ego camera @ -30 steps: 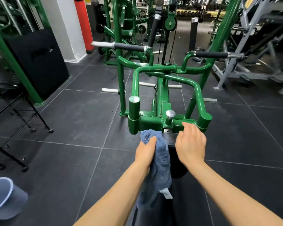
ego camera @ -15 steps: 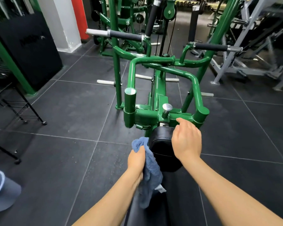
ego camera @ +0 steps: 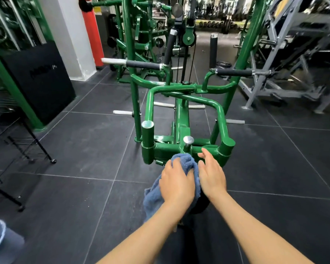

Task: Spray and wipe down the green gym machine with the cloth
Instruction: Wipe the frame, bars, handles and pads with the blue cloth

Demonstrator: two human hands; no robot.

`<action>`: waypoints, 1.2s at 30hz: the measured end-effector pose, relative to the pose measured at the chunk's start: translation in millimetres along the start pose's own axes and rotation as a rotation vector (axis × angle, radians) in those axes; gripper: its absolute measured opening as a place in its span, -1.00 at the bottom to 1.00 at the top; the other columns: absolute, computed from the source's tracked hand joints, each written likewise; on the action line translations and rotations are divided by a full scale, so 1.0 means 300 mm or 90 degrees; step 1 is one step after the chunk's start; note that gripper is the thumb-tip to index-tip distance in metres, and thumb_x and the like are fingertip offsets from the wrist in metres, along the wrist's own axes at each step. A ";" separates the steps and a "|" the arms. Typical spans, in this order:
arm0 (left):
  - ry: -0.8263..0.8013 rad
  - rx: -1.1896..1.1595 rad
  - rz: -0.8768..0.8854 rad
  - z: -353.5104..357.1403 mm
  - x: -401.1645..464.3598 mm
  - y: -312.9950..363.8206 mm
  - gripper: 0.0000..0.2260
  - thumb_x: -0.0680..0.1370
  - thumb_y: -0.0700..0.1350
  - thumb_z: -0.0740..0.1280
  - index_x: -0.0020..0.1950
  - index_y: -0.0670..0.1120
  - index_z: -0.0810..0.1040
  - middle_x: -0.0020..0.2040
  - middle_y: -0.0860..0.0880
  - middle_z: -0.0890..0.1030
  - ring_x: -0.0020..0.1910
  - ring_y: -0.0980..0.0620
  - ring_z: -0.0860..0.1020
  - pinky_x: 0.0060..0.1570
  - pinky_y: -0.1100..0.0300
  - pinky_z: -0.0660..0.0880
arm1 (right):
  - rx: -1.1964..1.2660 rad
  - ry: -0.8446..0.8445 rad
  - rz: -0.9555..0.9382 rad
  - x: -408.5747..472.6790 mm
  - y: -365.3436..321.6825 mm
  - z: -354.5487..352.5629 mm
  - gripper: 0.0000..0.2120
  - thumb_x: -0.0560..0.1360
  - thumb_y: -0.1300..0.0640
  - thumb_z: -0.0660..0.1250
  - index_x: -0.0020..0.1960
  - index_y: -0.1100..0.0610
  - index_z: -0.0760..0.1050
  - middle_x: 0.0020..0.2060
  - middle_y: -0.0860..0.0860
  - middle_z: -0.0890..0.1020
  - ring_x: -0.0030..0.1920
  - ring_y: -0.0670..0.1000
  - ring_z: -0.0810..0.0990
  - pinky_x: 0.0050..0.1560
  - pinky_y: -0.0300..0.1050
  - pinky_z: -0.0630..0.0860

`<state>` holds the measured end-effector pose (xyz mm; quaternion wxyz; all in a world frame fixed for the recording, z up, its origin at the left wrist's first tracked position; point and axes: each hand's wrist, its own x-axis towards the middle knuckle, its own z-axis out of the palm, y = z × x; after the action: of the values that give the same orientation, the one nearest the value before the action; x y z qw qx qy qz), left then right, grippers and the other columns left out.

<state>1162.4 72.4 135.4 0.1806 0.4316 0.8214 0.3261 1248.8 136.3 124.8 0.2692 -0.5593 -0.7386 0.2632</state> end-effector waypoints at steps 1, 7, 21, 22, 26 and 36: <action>-0.011 0.035 -0.003 -0.004 0.021 0.013 -0.69 0.58 0.05 0.20 0.28 -0.04 0.40 0.27 -0.04 0.47 0.23 -0.08 0.46 0.10 0.02 0.43 | 0.004 -0.002 0.005 0.001 0.001 0.000 -0.55 0.61 0.21 0.08 0.49 0.09 0.22 0.35 -0.08 0.45 0.34 0.03 0.37 0.31 -0.06 0.26; -0.098 0.148 0.015 -0.047 0.137 0.067 -0.71 0.58 0.14 0.18 0.08 -0.04 0.52 0.06 -0.03 0.61 0.06 -0.09 0.57 -0.10 0.14 0.42 | 0.067 -0.001 0.040 -0.003 0.005 0.000 -0.51 0.57 0.25 0.09 0.49 0.06 0.23 0.34 -0.12 0.46 0.34 0.02 0.38 0.31 -0.08 0.25; -0.153 0.471 0.304 0.032 -0.016 0.143 -0.52 0.60 0.01 0.21 0.49 -0.04 0.22 0.51 -0.02 0.23 0.51 -0.18 0.11 0.45 -0.19 0.05 | 0.637 -0.063 0.363 0.081 0.014 -0.121 -0.52 0.56 0.27 0.26 0.46 0.24 0.29 0.34 0.07 0.44 0.37 0.07 0.40 0.36 -0.06 0.33; -0.167 0.490 0.303 0.051 -0.004 0.173 -0.51 0.58 -0.01 0.24 0.48 -0.05 0.23 0.47 -0.03 0.29 0.48 -0.19 0.18 0.44 -0.20 0.05 | 0.663 -0.055 0.381 0.086 0.018 -0.130 -0.56 0.56 0.28 0.25 0.43 0.25 0.33 0.28 0.06 0.47 0.33 0.08 0.43 0.35 -0.04 0.35; -0.169 0.458 0.313 0.062 0.081 0.228 -0.78 0.57 -0.02 0.19 0.17 -0.05 0.47 0.09 -0.05 0.59 0.12 -0.13 0.54 -0.01 0.06 0.36 | 0.786 -0.073 0.422 0.078 0.034 -0.124 -0.82 0.54 0.18 0.16 -0.22 0.15 0.42 -0.33 0.09 0.44 -0.23 0.06 0.39 -0.10 -0.04 0.40; -0.299 0.187 0.219 -0.025 0.233 0.199 -0.57 0.52 0.08 0.27 0.33 -0.07 0.34 0.15 -0.06 0.61 0.15 -0.10 0.56 -0.02 0.12 0.39 | 0.301 -0.192 0.159 0.104 -0.016 -0.182 -0.75 0.56 0.03 0.30 0.22 -0.02 0.41 0.01 -0.14 0.50 0.13 -0.10 0.46 0.06 -0.30 0.33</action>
<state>1154.1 152.1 181.1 0.2432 0.6487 0.7108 0.1216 1276.0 170.1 170.5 0.2446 -0.5218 -0.6143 0.5391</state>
